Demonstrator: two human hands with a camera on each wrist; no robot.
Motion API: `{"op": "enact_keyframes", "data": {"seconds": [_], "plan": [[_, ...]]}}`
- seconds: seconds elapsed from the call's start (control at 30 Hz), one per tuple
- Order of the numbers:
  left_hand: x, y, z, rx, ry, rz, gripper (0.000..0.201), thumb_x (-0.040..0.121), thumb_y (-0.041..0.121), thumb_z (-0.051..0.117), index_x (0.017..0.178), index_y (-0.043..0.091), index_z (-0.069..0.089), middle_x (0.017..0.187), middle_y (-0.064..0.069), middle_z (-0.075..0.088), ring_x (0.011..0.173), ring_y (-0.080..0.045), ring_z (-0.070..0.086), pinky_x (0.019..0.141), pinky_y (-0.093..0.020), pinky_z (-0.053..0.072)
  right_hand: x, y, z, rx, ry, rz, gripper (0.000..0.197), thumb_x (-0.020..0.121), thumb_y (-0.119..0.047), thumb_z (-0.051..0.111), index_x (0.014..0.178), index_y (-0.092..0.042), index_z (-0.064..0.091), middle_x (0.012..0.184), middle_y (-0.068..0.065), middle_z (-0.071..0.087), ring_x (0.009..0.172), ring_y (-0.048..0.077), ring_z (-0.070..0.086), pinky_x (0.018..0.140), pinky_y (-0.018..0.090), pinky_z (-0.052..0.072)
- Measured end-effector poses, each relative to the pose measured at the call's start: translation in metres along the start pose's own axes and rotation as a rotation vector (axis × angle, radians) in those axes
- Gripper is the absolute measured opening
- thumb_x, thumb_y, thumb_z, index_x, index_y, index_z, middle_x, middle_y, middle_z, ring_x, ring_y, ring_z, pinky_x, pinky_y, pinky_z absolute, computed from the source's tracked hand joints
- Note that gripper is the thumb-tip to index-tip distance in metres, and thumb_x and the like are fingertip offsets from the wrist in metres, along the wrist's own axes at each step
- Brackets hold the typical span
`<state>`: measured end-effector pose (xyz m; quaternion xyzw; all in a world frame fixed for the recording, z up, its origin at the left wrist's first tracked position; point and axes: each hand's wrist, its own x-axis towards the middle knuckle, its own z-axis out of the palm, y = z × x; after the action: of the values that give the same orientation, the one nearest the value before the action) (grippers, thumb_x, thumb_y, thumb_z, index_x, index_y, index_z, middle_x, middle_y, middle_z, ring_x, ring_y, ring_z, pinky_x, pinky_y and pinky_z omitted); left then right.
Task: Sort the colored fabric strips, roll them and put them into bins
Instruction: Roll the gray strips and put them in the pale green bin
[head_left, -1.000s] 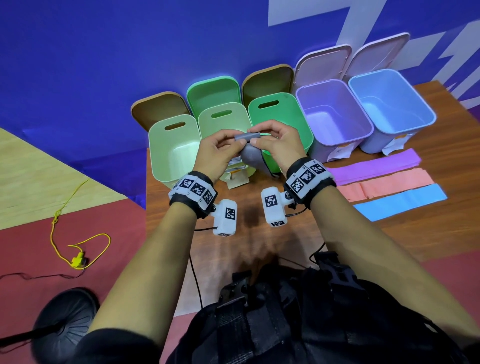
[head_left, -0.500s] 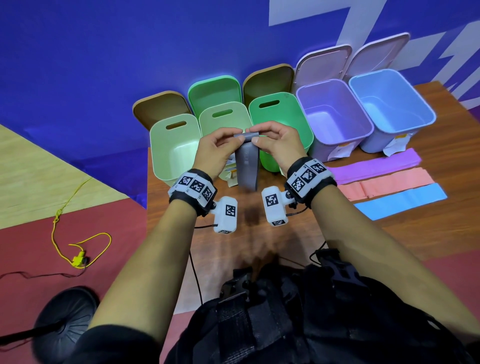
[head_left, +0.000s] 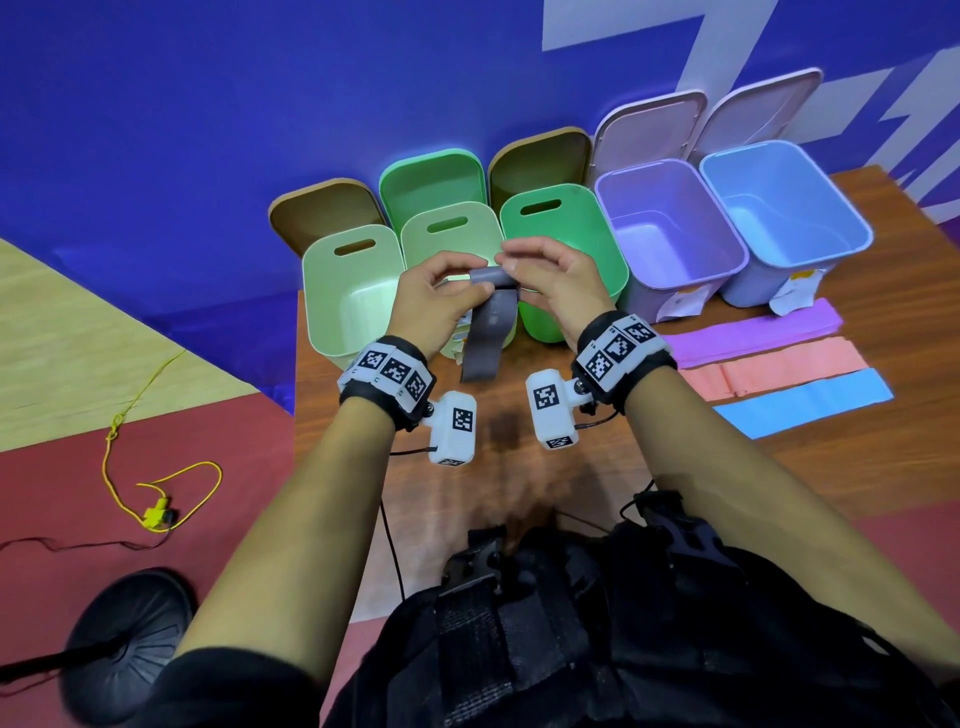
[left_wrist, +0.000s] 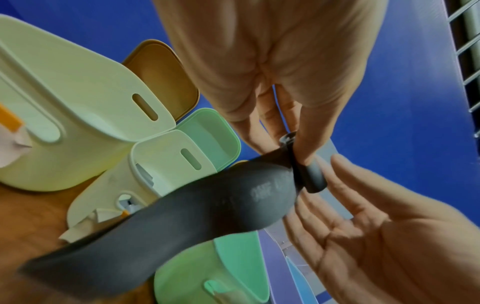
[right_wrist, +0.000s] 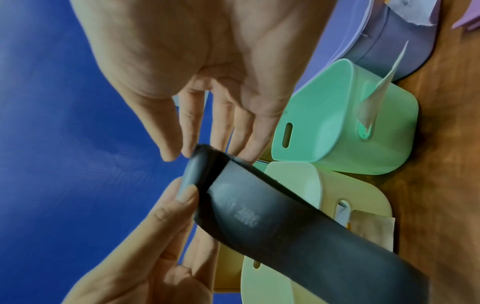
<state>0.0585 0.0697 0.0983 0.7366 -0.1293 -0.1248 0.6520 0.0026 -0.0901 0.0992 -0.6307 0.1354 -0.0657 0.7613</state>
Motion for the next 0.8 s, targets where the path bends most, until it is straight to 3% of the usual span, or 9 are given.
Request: {"op": "enact_keyframes", "data": {"seconds": [0.13,0.23,0.4,0.53,0.7,0.8], "plan": [[-0.001,0.001,-0.001,-0.014,-0.019,0.025,0.026,0.079,-0.004,0.074,0.097,0.014,0.071,0.103,-0.011,0.073,0.090,-0.023,0.071,0.079,-0.030,0.055,0.002,0.002,0.003,-0.070,0.023,0.030,0.008,0.093,-0.010,0.067,0.099,-0.014,0.070,0.091,0.004,0.069,0.082,0.009,0.066,0.073,0.021,0.054],[-0.001,0.000,-0.001,-0.016,-0.044,0.019,0.031,0.080,-0.004,0.073,0.106,0.012,0.067,0.109,-0.016,0.070,0.096,-0.021,0.068,0.086,-0.032,0.056,0.005,0.007,0.001,-0.088,0.037,-0.003,0.010,0.089,-0.008,0.071,0.092,-0.018,0.073,0.089,0.008,0.072,0.082,0.017,0.066,0.077,0.031,0.052],[-0.002,-0.003,0.003,-0.019,-0.049,-0.063,0.008,0.091,0.013,0.067,0.099,0.014,0.068,0.094,-0.008,0.071,0.088,-0.014,0.067,0.087,-0.036,0.056,0.005,0.008,-0.002,-0.121,0.039,-0.068,0.019,0.082,-0.003,0.075,0.091,-0.019,0.074,0.093,0.010,0.075,0.086,0.017,0.070,0.087,0.030,0.055],[0.000,-0.004,0.002,0.006,-0.034,-0.022,0.017,0.082,0.016,0.071,0.098,0.016,0.072,0.101,-0.013,0.072,0.094,-0.022,0.068,0.093,-0.043,0.056,0.004,0.007,-0.002,-0.102,0.022,-0.078,0.023,0.081,0.003,0.074,0.097,-0.013,0.072,0.097,0.008,0.073,0.090,0.014,0.069,0.089,0.027,0.055],[0.001,-0.001,0.003,0.005,-0.056,0.014,0.023,0.085,-0.001,0.069,0.107,0.006,0.069,0.104,-0.007,0.071,0.088,-0.011,0.068,0.084,-0.026,0.054,0.006,0.008,0.000,-0.088,0.053,-0.014,0.011,0.090,-0.010,0.069,0.099,-0.016,0.072,0.091,0.004,0.070,0.083,0.010,0.066,0.073,0.022,0.052],[0.001,-0.002,0.003,-0.015,-0.069,-0.001,0.029,0.083,-0.004,0.068,0.109,0.007,0.068,0.104,-0.008,0.070,0.090,-0.011,0.066,0.083,-0.024,0.053,0.009,0.010,-0.002,-0.111,0.065,-0.055,0.015,0.084,-0.007,0.075,0.093,-0.019,0.074,0.089,0.004,0.074,0.083,0.012,0.069,0.078,0.025,0.053]]}}
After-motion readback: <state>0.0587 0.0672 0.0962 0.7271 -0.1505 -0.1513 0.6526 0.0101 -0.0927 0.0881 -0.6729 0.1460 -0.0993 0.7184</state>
